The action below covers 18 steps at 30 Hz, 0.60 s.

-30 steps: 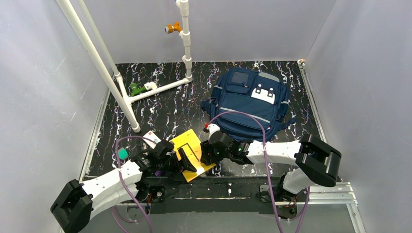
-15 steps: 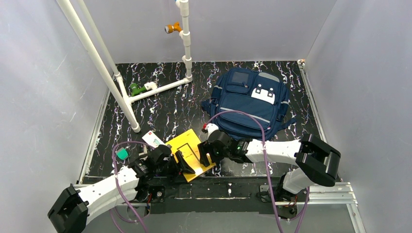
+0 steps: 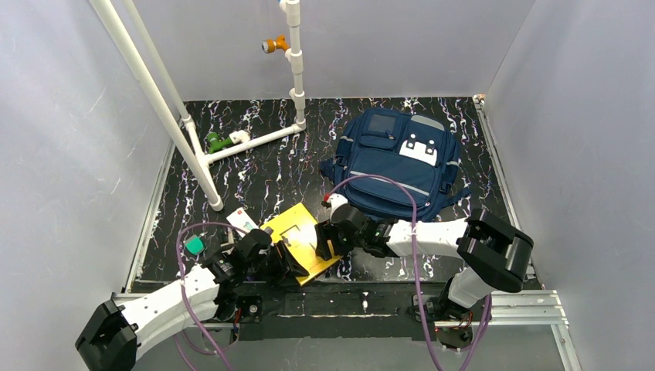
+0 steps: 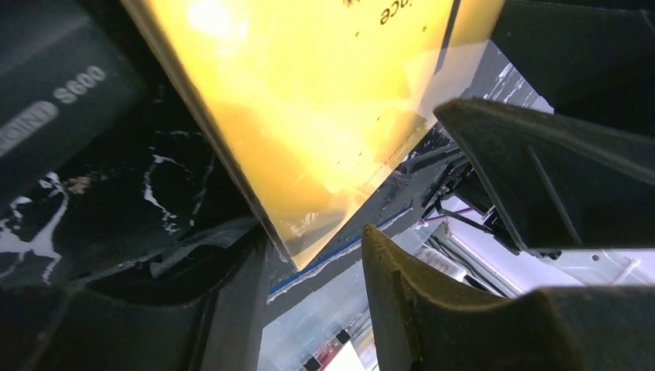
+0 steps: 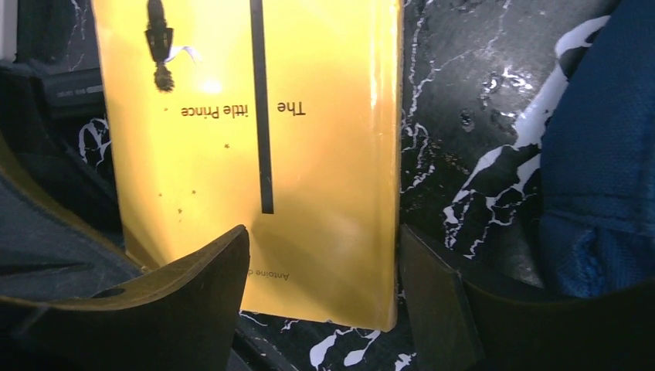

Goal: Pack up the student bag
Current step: Pick up the book from the center of the board.

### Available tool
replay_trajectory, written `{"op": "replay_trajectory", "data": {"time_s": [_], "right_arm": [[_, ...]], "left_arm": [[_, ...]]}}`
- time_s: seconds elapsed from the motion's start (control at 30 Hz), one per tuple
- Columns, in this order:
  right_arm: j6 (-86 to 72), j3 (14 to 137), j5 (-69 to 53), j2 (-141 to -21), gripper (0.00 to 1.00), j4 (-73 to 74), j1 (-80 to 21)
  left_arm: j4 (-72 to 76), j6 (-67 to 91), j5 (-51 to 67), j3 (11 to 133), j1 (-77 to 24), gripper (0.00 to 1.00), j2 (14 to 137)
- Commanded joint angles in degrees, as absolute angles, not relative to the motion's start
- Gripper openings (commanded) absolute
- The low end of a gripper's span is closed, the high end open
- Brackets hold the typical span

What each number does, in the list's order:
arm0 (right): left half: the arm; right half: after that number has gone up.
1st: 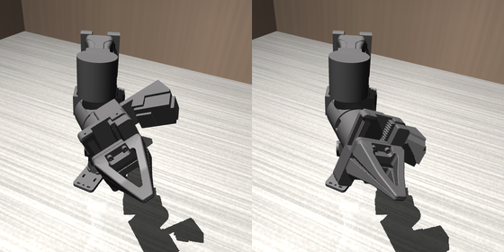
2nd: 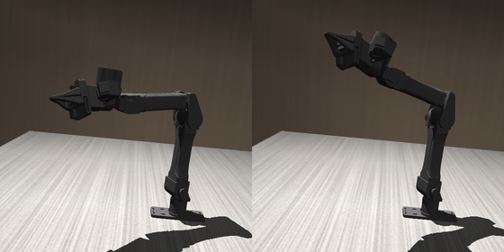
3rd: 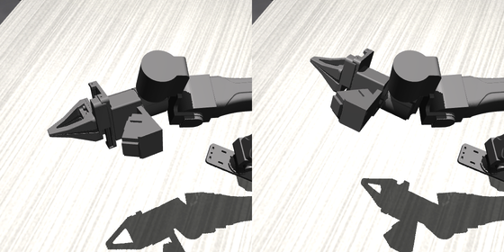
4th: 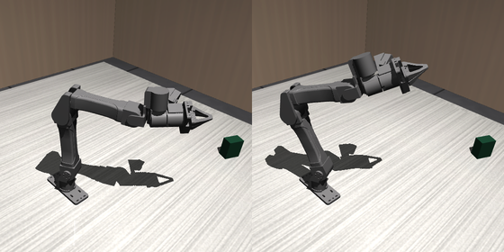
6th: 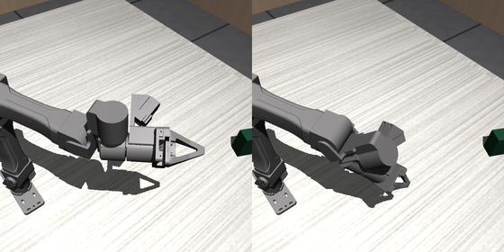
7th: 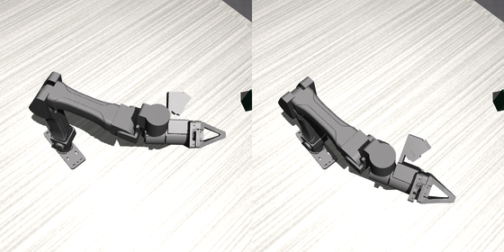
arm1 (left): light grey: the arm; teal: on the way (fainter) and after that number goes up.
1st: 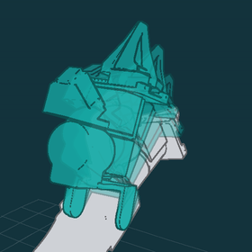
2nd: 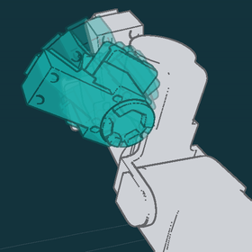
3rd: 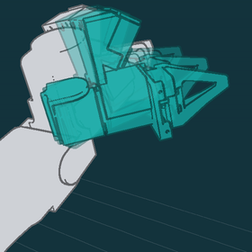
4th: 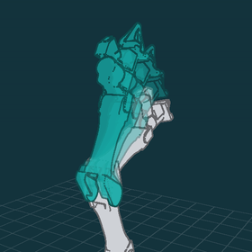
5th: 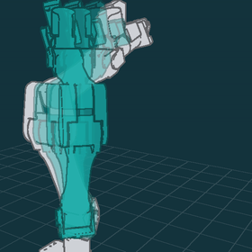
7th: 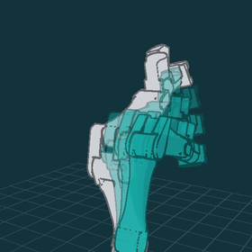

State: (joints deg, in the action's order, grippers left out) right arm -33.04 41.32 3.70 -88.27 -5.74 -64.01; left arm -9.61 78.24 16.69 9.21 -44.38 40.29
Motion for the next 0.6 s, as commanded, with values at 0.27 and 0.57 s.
{"op": "replay_trajectory", "data": {"time_s": [0.27, 0.57], "right_arm": [[-38.7, 36.4, -2.1, -81.6, 0.59, -7.5, -65.2], [-41.0, 33.4, -6.4, -83.3, 0.45, -14.3, -65.2]], "left_arm": [[-0.4, 73.5, 11.3, 20.1, -44.0, 0.43, 46.2], [2.0, 69.4, 8.6, 24.9, -44.1, 0.42, 53.6]]}}
